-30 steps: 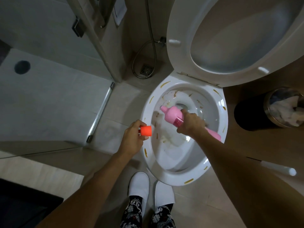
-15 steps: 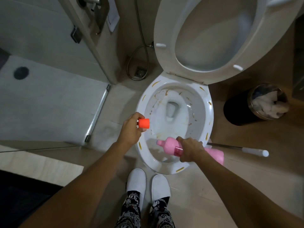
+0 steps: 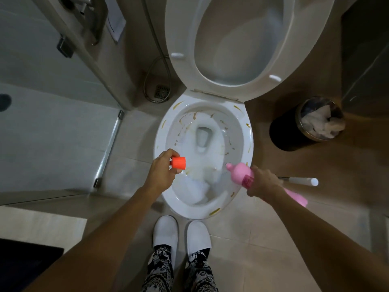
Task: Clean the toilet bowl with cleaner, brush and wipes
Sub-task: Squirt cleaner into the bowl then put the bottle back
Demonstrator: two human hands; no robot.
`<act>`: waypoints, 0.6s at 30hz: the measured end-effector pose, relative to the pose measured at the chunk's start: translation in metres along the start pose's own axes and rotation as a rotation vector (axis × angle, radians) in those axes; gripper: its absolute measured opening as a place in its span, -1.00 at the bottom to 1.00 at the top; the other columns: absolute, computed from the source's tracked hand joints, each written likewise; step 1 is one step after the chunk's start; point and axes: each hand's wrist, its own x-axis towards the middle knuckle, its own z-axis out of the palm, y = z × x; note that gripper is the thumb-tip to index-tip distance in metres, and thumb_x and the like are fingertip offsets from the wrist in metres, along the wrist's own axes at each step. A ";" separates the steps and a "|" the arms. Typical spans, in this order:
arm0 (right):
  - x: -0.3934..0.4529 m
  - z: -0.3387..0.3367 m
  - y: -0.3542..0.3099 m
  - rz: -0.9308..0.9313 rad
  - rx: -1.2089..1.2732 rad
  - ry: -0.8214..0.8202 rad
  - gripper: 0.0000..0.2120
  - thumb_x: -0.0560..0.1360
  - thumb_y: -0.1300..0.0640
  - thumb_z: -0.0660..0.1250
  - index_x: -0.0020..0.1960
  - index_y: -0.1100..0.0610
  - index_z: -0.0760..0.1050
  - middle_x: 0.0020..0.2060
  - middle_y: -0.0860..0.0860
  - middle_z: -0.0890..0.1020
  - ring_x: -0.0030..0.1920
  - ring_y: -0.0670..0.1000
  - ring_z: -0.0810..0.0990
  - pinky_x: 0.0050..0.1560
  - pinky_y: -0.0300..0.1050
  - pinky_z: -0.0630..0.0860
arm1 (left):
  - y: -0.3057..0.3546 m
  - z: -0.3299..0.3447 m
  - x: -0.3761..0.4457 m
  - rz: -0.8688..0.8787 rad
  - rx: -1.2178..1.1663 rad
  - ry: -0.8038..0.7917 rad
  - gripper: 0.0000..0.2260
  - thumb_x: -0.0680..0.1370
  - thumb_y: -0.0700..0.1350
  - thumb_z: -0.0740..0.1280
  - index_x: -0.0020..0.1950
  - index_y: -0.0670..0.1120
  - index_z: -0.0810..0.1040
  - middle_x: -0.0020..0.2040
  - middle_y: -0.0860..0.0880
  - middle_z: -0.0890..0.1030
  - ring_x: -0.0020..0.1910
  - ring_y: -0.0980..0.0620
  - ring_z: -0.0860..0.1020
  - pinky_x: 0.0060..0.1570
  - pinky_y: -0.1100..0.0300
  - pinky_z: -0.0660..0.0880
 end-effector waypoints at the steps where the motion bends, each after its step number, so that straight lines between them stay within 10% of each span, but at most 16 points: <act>1: 0.005 -0.005 0.001 0.022 0.021 0.008 -0.31 0.20 0.07 0.55 0.26 0.02 0.35 -0.11 0.01 0.55 -0.09 0.09 0.58 0.04 0.13 0.56 | 0.000 0.002 0.001 -0.007 0.002 -0.007 -0.67 0.41 -0.36 0.45 0.07 -0.09 0.49 0.06 -0.04 0.53 -0.02 -0.10 0.55 0.05 -0.01 0.54; 18: 0.094 -0.106 -0.060 0.005 0.170 0.228 -0.36 0.27 0.08 0.56 0.26 0.07 0.34 -0.12 0.07 0.49 -0.06 0.12 0.53 0.08 0.21 0.53 | 0.006 0.001 0.046 -0.021 0.021 -0.009 -0.66 0.40 -0.42 0.42 0.09 -0.11 0.50 0.06 -0.02 0.50 0.00 -0.12 0.54 0.02 -0.08 0.56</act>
